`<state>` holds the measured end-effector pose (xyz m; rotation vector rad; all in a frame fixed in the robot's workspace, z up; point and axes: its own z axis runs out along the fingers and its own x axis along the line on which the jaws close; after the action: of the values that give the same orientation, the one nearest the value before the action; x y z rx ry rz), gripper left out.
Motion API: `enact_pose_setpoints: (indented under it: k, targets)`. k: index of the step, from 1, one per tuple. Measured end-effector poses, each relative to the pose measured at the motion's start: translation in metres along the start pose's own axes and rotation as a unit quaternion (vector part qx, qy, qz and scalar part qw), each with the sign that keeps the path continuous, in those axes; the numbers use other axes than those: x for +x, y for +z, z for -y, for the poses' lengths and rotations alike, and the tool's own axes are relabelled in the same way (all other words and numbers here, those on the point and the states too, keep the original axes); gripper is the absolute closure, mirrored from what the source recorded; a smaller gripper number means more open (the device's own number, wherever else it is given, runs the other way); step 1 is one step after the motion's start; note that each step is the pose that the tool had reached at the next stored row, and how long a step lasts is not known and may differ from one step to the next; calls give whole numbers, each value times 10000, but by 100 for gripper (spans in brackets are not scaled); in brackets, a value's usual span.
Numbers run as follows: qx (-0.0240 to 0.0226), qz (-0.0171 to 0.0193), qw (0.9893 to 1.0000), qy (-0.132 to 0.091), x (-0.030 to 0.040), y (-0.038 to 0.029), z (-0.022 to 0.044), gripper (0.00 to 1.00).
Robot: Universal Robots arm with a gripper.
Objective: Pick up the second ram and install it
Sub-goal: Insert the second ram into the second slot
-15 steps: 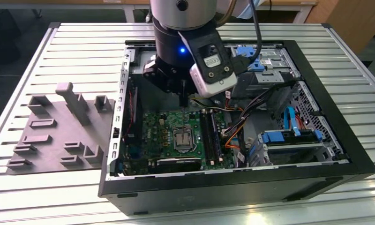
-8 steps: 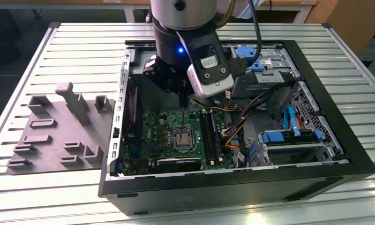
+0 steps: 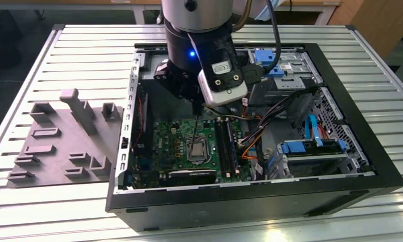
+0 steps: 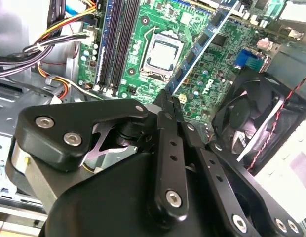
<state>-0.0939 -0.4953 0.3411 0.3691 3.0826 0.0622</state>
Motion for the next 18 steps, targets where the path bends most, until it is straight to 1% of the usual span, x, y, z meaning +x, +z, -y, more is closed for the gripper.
enact_pose_setpoints:
  k: [6,18]
  targets:
    - [0,0,10000,-7,-15,10,-4,89]
    - [0,-1,10000,-14,-103,64,-23,89]
